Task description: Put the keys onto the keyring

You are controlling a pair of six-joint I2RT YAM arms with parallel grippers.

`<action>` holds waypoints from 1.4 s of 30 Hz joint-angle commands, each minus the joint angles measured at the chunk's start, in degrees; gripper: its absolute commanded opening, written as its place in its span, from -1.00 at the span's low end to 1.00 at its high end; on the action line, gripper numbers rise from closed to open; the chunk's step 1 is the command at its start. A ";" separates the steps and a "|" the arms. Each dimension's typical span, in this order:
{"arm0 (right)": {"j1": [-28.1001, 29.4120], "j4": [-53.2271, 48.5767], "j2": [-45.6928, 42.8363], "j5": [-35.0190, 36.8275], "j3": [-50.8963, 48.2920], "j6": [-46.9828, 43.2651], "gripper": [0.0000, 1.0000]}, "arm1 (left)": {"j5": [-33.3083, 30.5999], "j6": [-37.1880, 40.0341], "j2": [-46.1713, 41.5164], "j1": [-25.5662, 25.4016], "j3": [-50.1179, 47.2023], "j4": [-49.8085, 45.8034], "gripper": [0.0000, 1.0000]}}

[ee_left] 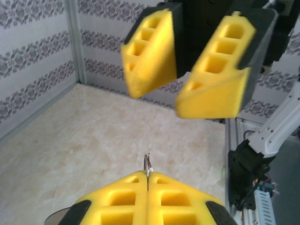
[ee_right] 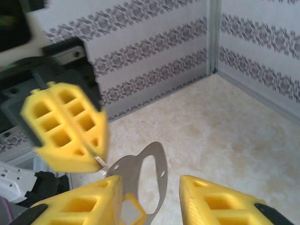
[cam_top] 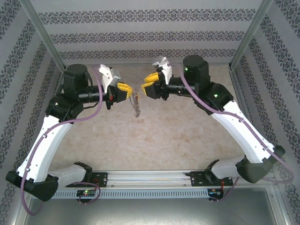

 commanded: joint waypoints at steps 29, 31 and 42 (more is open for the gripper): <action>0.45 4.81 4.17 -15.00 6.99 -3.17 -0.55 | 14.07 -17.66 2.04 -0.51 4.48 22.08 -1.00; 0.49 4.40 4.44 -15.02 7.48 -3.78 -0.79 | 14.14 -17.72 2.21 -0.53 4.39 22.18 -1.00; 0.89 -1.95 4.57 -7.58 9.96 -12.27 -1.00 | 10.36 -8.29 2.91 -0.51 7.54 9.73 -0.87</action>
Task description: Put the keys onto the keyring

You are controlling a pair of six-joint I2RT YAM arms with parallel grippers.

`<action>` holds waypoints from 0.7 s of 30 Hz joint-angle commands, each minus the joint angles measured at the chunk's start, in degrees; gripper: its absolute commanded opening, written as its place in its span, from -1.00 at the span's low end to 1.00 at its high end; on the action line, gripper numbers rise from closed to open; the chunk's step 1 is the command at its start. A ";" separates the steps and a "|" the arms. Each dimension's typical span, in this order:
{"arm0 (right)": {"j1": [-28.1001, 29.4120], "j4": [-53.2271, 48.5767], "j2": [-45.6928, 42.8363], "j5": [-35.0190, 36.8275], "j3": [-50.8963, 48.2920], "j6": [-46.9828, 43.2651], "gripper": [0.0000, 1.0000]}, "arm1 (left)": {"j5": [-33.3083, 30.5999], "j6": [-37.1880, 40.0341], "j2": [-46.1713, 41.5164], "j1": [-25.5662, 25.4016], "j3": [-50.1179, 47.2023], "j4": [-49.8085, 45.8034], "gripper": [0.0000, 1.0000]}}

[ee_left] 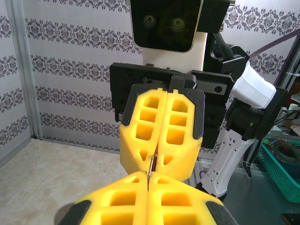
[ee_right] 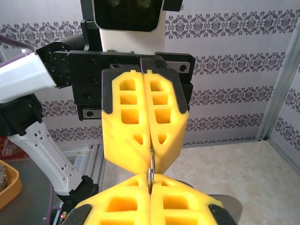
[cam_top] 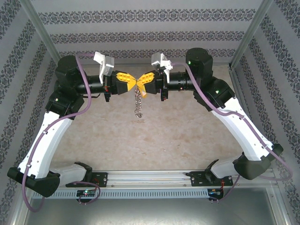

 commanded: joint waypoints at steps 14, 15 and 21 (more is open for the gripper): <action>5.51 -29.22 7.33 17.25 15.21 -27.49 -1.00 | -16.07 28.76 1.43 -3.33 10.78 -34.06 -0.36; 5.72 -30.69 7.87 17.43 16.24 -28.59 -1.00 | -16.82 29.70 1.64 -3.73 11.23 -35.14 -0.36; 6.09 -32.70 8.79 16.20 18.03 -29.93 -1.00 | -18.29 31.17 2.32 -5.13 11.29 -36.79 -0.36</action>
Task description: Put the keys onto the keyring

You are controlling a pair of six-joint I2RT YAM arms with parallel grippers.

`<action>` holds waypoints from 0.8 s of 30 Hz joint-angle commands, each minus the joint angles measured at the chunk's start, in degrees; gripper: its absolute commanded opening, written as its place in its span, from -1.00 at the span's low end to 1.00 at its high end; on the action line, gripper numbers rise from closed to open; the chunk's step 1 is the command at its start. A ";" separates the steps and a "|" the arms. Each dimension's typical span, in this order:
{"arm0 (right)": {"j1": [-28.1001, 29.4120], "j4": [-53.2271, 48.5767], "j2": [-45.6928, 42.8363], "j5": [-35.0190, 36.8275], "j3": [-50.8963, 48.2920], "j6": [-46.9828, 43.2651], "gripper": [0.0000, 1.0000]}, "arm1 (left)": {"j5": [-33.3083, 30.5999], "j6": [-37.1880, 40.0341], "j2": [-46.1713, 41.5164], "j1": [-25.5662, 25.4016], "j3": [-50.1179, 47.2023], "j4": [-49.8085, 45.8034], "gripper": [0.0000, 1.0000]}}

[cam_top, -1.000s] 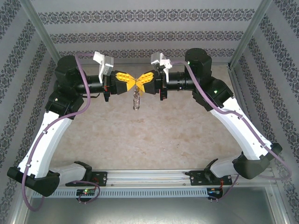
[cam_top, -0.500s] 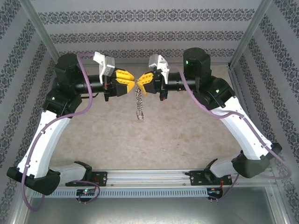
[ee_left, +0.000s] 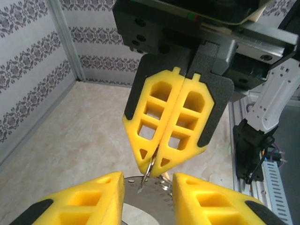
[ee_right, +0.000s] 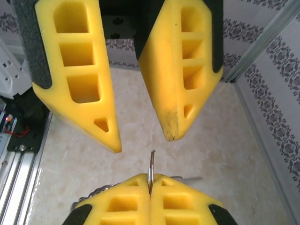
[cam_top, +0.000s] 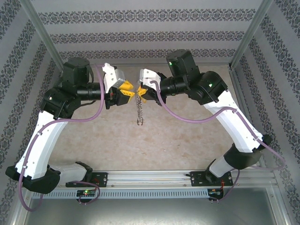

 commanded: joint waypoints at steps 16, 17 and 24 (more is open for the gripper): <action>0.96 -3.13 1.09 -4.07 4.05 -2.63 -1.00 | -3.41 5.54 1.60 -3.43 1.96 -5.57 -0.46; 0.93 -3.21 1.17 -4.25 4.11 -2.62 -1.00 | -3.43 5.54 1.60 -3.44 1.94 -5.55 -0.46; 1.23 -4.09 1.82 -4.45 4.40 -3.01 -1.00 | -2.88 5.13 1.86 -3.72 2.25 -4.92 -0.53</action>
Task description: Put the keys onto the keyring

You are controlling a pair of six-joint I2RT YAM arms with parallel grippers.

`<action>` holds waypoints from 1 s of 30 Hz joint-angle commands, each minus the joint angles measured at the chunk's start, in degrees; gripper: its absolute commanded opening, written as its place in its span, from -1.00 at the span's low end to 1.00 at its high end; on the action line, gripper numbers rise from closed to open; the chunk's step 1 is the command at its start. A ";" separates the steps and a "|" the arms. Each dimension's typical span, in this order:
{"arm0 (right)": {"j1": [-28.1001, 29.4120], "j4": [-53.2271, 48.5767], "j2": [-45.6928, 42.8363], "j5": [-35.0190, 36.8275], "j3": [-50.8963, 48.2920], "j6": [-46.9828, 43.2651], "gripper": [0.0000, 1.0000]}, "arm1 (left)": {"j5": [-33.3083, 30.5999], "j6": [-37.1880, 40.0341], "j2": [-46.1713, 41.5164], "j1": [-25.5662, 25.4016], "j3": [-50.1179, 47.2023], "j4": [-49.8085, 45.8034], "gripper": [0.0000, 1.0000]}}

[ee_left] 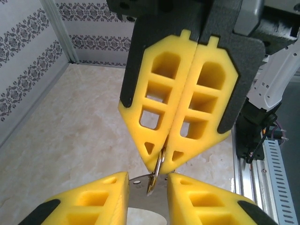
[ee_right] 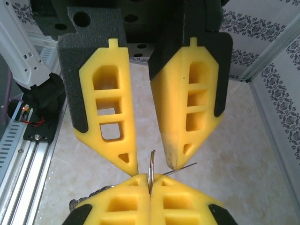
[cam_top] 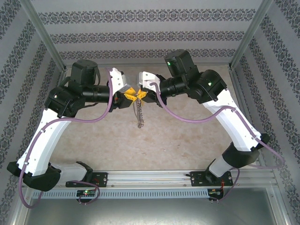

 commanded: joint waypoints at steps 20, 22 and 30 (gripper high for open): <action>-1.56 11.90 -7.00 -1.05 -8.94 7.04 -0.62 | 5.31 -6.14 -2.02 -0.05 -1.50 9.78 -1.00; -1.91 12.11 -7.44 -1.48 -9.45 7.50 -0.67 | 6.73 -7.40 -2.39 0.47 -1.98 11.50 -1.00; -2.61 15.81 -9.27 -2.82 -11.83 10.62 -0.64 | 13.65 -17.22 -4.66 2.76 -6.06 24.10 -1.00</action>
